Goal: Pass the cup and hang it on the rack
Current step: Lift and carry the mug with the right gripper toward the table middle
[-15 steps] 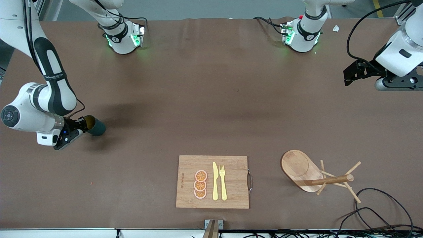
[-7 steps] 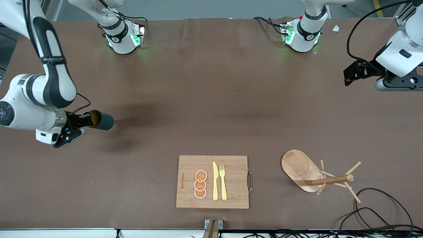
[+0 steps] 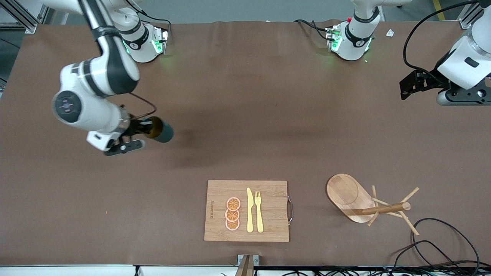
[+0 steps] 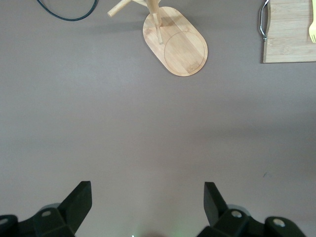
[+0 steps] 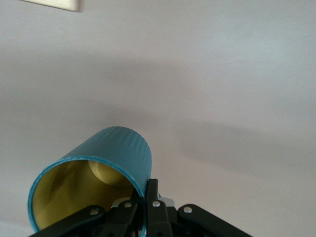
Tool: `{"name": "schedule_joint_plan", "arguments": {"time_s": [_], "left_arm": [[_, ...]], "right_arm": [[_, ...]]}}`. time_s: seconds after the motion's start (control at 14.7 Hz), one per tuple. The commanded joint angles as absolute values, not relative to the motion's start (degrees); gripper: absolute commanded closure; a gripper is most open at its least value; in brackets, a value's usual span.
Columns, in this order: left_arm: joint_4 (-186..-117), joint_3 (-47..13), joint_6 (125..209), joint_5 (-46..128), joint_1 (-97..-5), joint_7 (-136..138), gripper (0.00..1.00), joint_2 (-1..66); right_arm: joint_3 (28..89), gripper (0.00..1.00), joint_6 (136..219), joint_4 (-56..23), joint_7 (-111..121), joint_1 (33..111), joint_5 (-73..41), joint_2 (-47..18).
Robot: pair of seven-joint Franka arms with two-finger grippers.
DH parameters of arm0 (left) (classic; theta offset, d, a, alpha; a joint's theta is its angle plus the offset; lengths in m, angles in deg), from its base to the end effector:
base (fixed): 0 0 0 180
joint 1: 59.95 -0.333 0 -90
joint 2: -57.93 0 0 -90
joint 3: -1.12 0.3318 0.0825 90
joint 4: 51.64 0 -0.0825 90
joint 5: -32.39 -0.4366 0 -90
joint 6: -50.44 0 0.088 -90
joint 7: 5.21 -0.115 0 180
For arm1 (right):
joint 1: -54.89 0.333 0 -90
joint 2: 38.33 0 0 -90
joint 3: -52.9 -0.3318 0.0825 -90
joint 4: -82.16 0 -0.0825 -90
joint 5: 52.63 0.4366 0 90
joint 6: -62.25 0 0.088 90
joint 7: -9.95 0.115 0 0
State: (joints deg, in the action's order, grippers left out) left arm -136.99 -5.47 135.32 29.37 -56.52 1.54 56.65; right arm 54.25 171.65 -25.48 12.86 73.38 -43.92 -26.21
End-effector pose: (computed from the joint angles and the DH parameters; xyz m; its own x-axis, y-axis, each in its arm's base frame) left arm 0.5973 -0.0981 0.6535 0.9983 -0.0525 -0.0242 -0.0537 -0.9971 -0.0532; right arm 0.6047 0.1996 0.3668 0.9631 0.1915 -0.1890 0.1715 -0.9782 -0.1171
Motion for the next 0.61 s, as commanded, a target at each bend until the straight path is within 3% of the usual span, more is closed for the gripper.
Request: {"name": "schedule_joint_plan", "arguments": {"time_s": [0.0, 0.54], "left_arm": [[-137.51, -5.47, 135.34, 30.28, -56.70, 1.55, 0.00, 57.49], [-137.42, -5.38, 134.03, 30.28, -56.79, 1.47, 0.00, 58.28]], "right_arm": [[55.18, 1.00, 174.38, -26.92, 22.14, 79.92, -42.35, -27.26], [55.18, 1.00, 187.03, -26.22, 35.68, 95.22, -42.61, -21.82]]}}
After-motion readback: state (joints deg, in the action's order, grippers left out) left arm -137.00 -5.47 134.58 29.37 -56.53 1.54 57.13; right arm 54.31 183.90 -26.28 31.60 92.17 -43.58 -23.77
